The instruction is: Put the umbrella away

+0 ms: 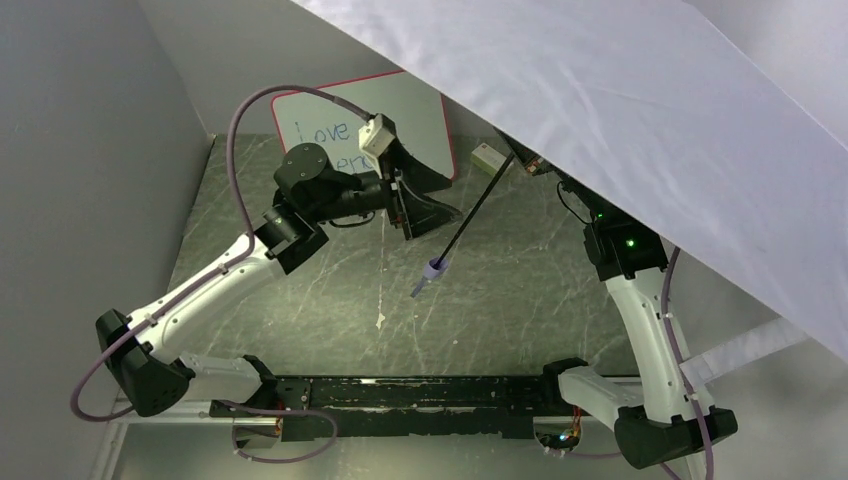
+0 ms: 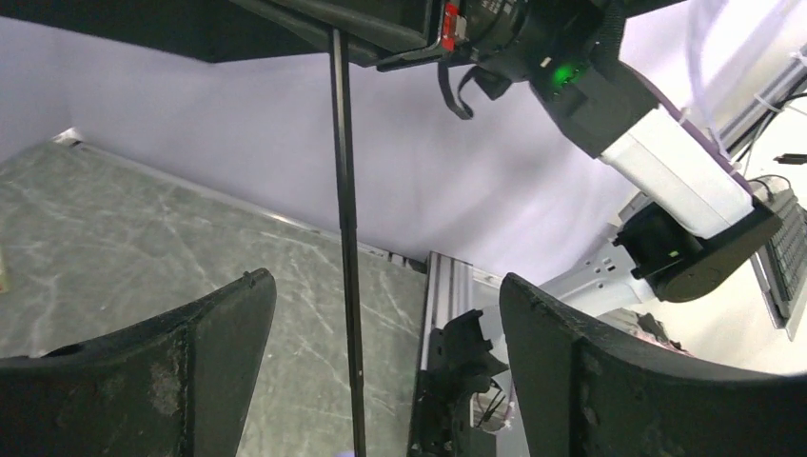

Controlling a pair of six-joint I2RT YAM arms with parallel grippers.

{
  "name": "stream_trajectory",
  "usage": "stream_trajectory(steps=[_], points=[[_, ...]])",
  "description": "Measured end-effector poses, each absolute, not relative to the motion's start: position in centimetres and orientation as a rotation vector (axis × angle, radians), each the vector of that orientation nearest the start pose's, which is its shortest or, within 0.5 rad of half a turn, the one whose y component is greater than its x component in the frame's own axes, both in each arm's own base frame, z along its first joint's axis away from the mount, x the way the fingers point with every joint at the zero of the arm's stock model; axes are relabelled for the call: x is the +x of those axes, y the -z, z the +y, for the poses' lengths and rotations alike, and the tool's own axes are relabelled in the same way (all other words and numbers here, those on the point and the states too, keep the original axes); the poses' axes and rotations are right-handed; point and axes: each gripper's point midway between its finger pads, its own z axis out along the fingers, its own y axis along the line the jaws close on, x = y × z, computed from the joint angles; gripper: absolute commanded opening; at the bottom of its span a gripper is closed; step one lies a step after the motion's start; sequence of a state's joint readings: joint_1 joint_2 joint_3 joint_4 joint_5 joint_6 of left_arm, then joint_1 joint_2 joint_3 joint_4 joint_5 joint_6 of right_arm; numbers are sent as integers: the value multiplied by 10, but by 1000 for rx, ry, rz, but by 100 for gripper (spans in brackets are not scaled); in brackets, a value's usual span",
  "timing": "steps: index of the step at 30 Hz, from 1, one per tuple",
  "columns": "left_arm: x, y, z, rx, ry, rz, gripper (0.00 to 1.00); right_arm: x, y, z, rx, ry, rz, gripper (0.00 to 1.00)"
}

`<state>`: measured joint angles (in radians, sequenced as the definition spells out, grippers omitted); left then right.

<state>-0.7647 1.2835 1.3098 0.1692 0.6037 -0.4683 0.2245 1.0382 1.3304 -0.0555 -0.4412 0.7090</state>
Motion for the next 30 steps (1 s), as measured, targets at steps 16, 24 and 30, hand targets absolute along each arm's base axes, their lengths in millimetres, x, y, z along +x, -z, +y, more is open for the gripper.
stream_trajectory(steps=[16,24,30], points=[[214,-433,-404,811,1447,1335,87,273,-503,196,-141,-1348,1388,0],[217,-426,-429,838,1468,1341,67,271,-498,206,-161,-1398,1410,0],[221,-429,-437,844,1476,1327,59,269,-498,212,-185,-1411,1406,0]])
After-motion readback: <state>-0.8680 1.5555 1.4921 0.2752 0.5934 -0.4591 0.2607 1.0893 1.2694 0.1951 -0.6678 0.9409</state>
